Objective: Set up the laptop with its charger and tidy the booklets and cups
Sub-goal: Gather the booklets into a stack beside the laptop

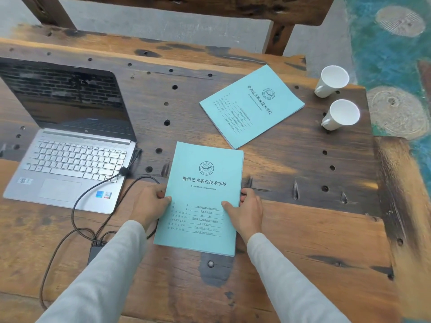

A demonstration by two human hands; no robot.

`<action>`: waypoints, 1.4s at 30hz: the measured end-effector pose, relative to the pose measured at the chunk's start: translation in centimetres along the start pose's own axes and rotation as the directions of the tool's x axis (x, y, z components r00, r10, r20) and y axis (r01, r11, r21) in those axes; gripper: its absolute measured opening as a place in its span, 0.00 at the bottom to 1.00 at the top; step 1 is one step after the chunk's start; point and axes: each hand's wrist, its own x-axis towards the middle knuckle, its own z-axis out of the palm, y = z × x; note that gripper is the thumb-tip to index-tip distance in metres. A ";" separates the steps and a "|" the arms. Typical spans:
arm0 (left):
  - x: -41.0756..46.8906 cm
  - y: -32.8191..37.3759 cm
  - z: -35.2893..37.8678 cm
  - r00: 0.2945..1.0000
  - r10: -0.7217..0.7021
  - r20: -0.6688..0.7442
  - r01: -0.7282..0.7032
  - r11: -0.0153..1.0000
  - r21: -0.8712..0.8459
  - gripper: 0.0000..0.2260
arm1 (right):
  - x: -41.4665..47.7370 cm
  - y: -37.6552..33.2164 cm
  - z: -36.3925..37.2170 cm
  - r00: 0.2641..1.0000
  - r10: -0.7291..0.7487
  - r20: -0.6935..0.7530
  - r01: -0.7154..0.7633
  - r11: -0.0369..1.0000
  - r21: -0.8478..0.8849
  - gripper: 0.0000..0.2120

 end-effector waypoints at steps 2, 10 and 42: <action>-0.1 1.4 -0.2 1.000 -0.010 0.006 0.009 0.998 0.067 0.12 | 0.6 -0.2 -0.3 1.000 0.023 0.021 -0.022 0.999 -0.029 0.34; 7.0 11.4 -0.2 0.962 0.269 -0.035 -0.250 0.929 0.271 0.25 | 8.2 -3.6 -4.3 0.996 0.077 -0.037 -0.070 0.984 0.166 0.37; 18.3 34.7 1.6 0.752 0.617 0.234 -0.658 0.677 0.329 0.11 | 19.7 -11.5 -3.9 0.934 0.253 -0.251 0.002 0.702 0.712 0.15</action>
